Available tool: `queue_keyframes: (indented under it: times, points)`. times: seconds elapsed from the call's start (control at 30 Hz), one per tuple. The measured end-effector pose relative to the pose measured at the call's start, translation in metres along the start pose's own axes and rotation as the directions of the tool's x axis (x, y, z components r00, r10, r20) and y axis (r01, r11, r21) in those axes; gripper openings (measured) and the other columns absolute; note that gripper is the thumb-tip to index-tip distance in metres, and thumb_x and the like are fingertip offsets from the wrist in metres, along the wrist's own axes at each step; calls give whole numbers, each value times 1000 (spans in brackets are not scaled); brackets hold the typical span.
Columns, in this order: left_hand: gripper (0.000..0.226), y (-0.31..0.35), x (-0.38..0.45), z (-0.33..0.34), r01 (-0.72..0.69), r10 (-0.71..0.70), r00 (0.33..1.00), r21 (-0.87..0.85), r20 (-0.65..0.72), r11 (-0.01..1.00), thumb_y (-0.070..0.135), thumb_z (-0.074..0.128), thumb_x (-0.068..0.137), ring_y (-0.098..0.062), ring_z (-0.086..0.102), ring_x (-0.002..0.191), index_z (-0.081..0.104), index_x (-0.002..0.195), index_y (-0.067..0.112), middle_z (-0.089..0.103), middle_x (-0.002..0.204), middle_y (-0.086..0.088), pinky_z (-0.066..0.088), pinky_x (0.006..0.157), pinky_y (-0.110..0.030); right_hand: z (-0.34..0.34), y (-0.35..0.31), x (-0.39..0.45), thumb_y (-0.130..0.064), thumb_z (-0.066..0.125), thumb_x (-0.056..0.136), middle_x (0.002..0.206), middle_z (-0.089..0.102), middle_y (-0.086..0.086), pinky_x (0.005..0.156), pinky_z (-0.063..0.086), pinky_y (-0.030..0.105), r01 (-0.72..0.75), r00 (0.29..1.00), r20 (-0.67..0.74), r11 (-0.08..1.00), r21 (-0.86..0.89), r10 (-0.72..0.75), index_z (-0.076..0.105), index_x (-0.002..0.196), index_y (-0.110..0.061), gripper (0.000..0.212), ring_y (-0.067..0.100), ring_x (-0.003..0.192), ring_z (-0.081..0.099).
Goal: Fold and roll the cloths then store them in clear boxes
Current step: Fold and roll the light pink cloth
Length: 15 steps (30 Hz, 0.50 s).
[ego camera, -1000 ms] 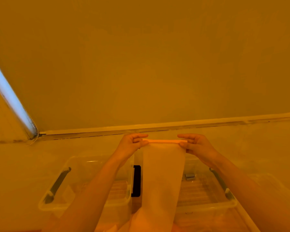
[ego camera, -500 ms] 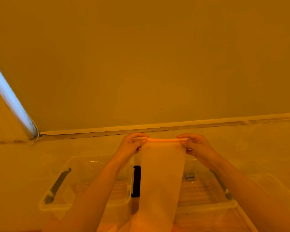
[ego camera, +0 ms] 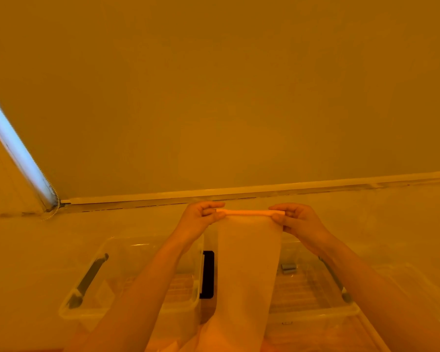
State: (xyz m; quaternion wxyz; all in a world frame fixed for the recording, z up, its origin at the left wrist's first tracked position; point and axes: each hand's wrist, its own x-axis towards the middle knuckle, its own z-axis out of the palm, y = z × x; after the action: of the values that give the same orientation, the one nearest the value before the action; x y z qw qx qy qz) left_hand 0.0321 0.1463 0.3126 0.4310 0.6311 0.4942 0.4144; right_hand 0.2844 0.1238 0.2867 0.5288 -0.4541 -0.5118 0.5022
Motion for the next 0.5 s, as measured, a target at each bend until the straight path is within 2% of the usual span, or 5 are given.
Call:
queue_keyframes:
  times: [0.1, 0.23, 0.37, 0.5]
  points:
    - [12, -1, 0, 0, -4, 5, 1000, 40, -15, 999, 17, 65, 86, -1, 52, 62, 69, 95, 23, 68, 77, 7, 40, 52, -9, 0, 1, -1, -6, 58, 88, 90, 70, 8, 67, 56, 29, 10, 999, 36, 998, -55, -8, 66, 96, -12, 12, 23, 83, 68]
    - [10, -2, 0, 0, 8, -8, 1000, 24, 9, 1000, 15, 57, 92, -2, 48, 49, 64, 99, 16, 59, 62, 3, 36, 44, -11, 3, 1, -3, -8, 57, 90, 91, 68, 7, 65, 55, 27, 38, 998, 46, 997, -64, -35, 66, 95, -15, 13, 17, 79, 68]
    - [12, -3, 0, 1, 18, -15, 999, -92, 31, 996, 13, 56, 92, -6, 45, 53, 65, 97, 18, 56, 65, 2, 34, 48, -16, 7, -4, -3, -1, 56, 88, 92, 68, 6, 67, 56, 27, 55, 998, 28, 998, 39, -56, 69, 96, -14, 20, 18, 82, 65]
    - [22, -3, 2, 1, 0, 4, 1000, -230, 16, 973, 6, 57, 90, -5, 42, 52, 72, 92, 22, 59, 60, 7, 31, 46, -16, 9, -9, -1, 4, 53, 87, 96, 68, 5, 79, 55, 34, 11, 1000, 22, 997, 81, -13, 68, 98, -11, 24, 18, 87, 64]
